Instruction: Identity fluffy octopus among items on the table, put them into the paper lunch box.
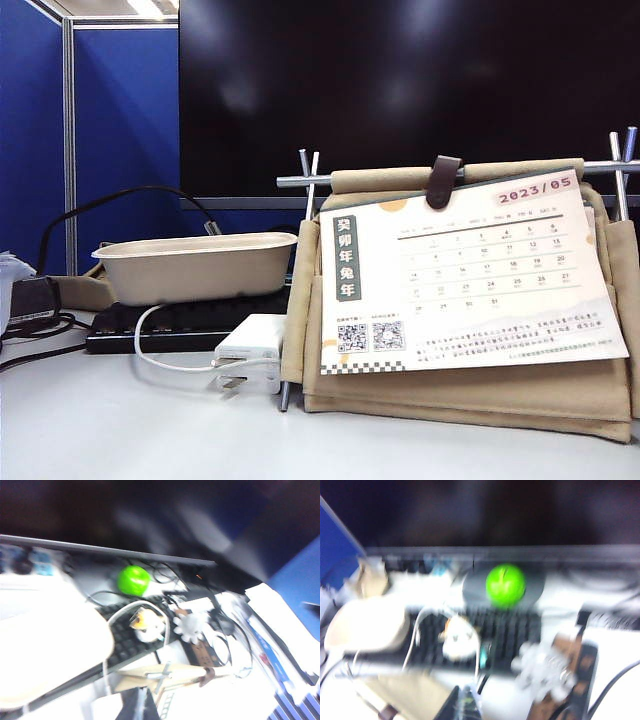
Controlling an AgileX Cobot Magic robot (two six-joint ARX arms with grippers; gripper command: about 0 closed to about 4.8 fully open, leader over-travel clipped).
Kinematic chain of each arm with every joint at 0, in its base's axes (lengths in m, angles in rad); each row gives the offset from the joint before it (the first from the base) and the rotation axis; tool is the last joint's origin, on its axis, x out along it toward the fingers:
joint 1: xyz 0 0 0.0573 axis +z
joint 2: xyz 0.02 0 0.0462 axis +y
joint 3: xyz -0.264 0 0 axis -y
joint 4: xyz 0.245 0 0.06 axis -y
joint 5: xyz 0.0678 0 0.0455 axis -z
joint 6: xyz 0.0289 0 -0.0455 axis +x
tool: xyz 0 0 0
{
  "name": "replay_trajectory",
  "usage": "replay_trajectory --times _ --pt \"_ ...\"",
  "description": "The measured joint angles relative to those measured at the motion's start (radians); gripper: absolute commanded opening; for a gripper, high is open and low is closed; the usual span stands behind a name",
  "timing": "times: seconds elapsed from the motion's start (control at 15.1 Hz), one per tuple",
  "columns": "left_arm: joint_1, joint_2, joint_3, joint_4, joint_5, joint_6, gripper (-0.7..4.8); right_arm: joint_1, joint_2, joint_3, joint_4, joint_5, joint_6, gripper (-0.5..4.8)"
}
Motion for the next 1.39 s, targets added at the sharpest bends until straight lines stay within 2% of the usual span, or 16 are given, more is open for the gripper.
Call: replay_trajectory --times 0.13,0.2,0.26,0.4,0.53,0.66,0.73,0.86,0.99,1.13,1.26,1.32,1.39 --pt "-0.076 0.016 0.004 0.068 0.004 -0.005 -0.02 0.0 0.111 0.019 -0.004 -0.089 -0.006 -0.01" --pt "-0.108 0.02 0.01 0.085 0.005 -0.006 -0.02 0.0 0.138 0.018 -0.005 -0.105 -0.007 -0.01" --pt "-0.179 0.046 0.039 0.095 -0.002 -0.006 -0.02 0.0 0.18 0.019 -0.005 -0.112 -0.007 -0.01" --pt "-0.244 0.082 0.075 0.087 -0.021 -0.006 -0.02 0.0 0.224 0.018 -0.005 -0.111 -0.007 -0.01" --pt "-0.368 0.198 0.189 -0.024 -0.043 0.019 -0.01 0.0 0.272 0.019 -0.006 -0.112 -0.006 -0.01" --pt "-0.434 0.277 0.231 -0.129 -0.051 0.036 -0.02 0.0 0.271 0.019 -0.021 -0.113 -0.007 -0.01" --pt "-0.478 0.329 0.24 -0.202 -0.05 0.076 -0.02 0.0 0.272 0.019 -0.028 -0.112 -0.006 -0.01" --pt "-0.494 0.371 0.24 -0.269 -0.065 0.103 -0.01 0.0 0.27 0.019 -0.033 -0.113 -0.006 -0.01" --pt "-0.494 0.397 0.24 -0.317 -0.123 0.124 -0.02 0.0 0.269 0.019 -0.034 -0.115 -0.002 -0.01" --pt "-0.494 0.397 0.24 -0.303 -0.202 0.126 -0.04 0.0 0.266 0.019 -0.033 -0.171 -0.001 -0.01" --pt "-0.499 0.397 0.24 -0.249 -0.249 0.134 -0.04 0.0 0.266 0.019 -0.03 -0.177 0.0 0.0" --pt "-0.502 0.397 0.24 -0.235 -0.263 0.165 -0.03 0.0 0.266 0.019 -0.024 -0.177 0.0 0.01" --pt "-0.512 0.397 0.24 -0.205 -0.267 0.246 -0.03 0.0 0.268 0.019 -0.021 -0.177 0.001 0.15"
